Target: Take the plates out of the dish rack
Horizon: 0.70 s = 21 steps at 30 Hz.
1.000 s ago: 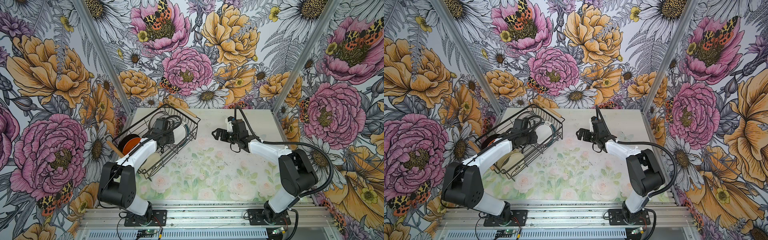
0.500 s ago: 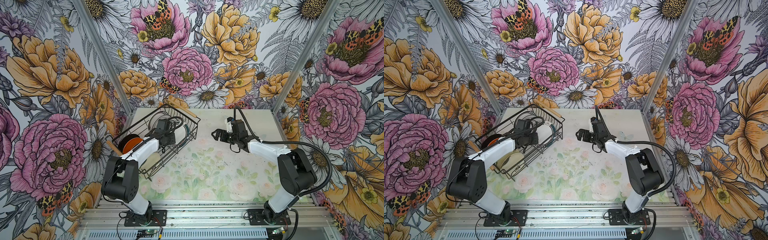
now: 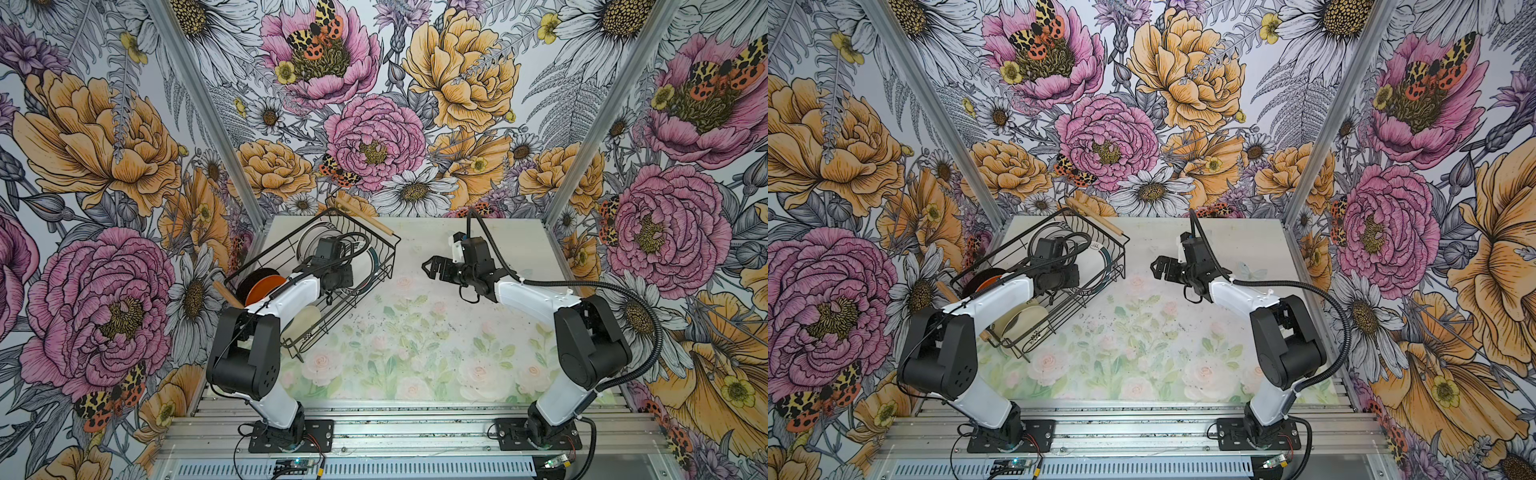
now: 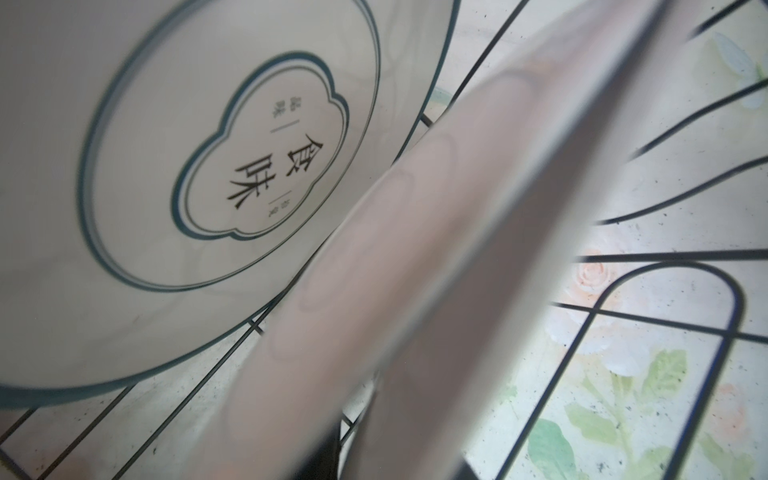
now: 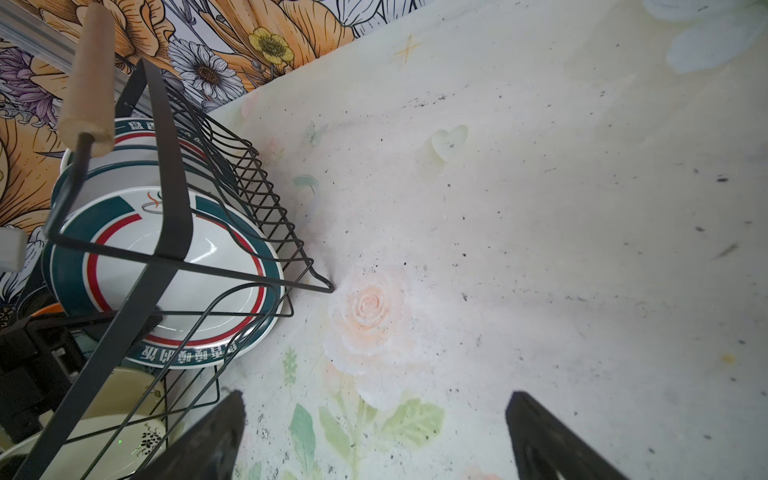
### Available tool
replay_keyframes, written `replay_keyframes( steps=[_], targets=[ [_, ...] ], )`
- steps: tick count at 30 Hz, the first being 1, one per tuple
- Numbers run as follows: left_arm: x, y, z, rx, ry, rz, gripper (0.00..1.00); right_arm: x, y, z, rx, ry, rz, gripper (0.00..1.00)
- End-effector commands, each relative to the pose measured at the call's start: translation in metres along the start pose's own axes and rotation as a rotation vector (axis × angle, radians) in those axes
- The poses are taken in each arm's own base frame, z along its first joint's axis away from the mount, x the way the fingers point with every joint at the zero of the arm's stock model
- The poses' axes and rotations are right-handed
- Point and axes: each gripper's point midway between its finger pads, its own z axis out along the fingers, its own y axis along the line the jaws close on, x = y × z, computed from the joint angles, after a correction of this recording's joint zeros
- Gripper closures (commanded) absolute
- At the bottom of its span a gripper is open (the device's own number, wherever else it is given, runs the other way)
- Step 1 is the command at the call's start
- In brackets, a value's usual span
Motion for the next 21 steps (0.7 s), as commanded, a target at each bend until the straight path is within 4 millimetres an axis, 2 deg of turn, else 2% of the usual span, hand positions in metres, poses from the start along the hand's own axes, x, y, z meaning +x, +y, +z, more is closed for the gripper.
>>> replay_keyframes(
  steps=[1, 8, 21],
  targets=[
    [-0.0150, -0.0074, -0.0017, 0.025, -0.045, 0.007, 0.75, -0.0072, 0.0013, 0.0008, -0.001, -0.011, -0.001, 0.01],
    [-0.0150, -0.0098, -0.0017, 0.035, -0.045, 0.012, 0.81, -0.0073, 0.0005, 0.0004, 0.004, -0.013, 0.001, 0.01],
    [-0.0118, -0.0153, -0.0101, 0.067, -0.048, 0.038, 0.84, -0.0059, 0.0015, 0.0000, -0.003, -0.008, 0.005, 0.00]
  ],
)
